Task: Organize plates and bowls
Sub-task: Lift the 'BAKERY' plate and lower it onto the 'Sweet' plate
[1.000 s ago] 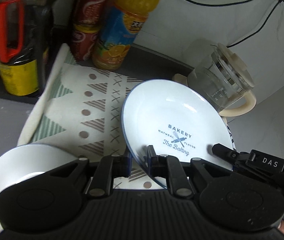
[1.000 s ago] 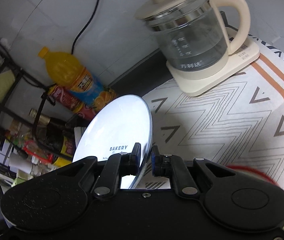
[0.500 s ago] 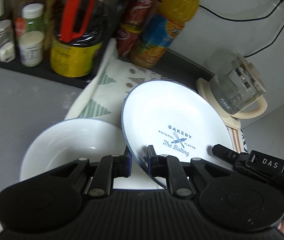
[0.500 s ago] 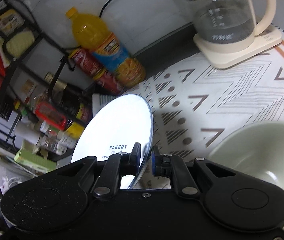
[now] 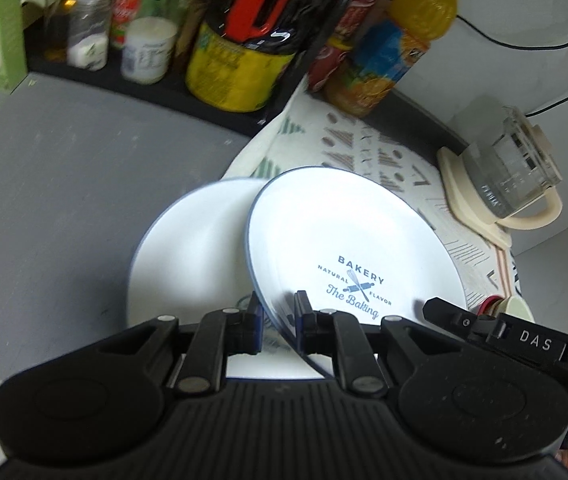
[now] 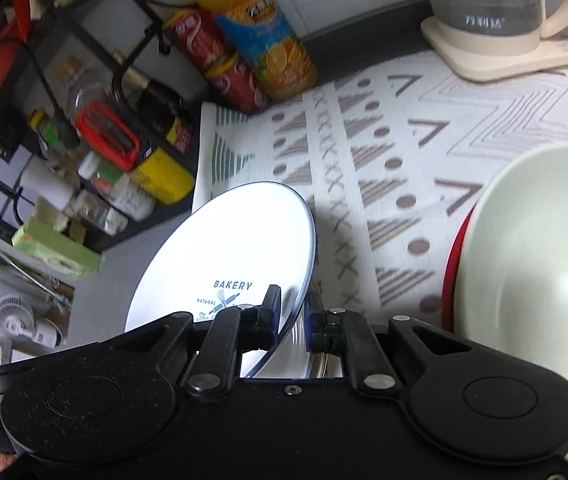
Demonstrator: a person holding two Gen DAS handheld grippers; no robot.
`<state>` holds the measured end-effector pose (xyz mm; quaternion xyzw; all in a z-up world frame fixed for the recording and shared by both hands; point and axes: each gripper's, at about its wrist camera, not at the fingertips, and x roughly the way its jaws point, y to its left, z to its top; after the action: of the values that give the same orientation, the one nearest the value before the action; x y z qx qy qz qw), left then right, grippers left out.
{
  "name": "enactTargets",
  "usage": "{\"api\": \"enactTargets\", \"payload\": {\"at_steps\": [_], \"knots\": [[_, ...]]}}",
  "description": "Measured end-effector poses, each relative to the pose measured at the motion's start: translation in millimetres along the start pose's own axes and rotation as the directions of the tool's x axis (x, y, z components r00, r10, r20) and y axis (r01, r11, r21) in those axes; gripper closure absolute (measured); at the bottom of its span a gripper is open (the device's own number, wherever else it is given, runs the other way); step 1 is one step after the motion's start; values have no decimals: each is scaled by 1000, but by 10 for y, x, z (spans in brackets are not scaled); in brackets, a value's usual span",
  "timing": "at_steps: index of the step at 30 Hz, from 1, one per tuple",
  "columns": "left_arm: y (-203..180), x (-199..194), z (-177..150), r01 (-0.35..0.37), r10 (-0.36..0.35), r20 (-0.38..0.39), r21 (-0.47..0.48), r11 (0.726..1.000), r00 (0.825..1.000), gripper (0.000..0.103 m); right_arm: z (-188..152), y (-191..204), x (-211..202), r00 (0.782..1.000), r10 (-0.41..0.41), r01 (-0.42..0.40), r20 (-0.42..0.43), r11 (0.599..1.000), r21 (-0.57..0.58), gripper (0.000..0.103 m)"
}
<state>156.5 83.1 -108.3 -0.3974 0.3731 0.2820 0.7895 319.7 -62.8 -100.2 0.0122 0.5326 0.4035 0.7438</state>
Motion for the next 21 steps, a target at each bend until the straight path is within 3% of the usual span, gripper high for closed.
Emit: {"api": "enactTargets", "payload": {"at_steps": [10, 21], "knots": [[253, 10, -182, -20, 18, -31, -43, 999, 999, 90, -174, 171, 97, 995, -77, 73, -57, 995, -70, 91], [278, 127, -252, -39, 36, -71, -45, 998, 997, 88, -279, 264, 119, 986, -161, 154, -44, 980, -125, 91]]}}
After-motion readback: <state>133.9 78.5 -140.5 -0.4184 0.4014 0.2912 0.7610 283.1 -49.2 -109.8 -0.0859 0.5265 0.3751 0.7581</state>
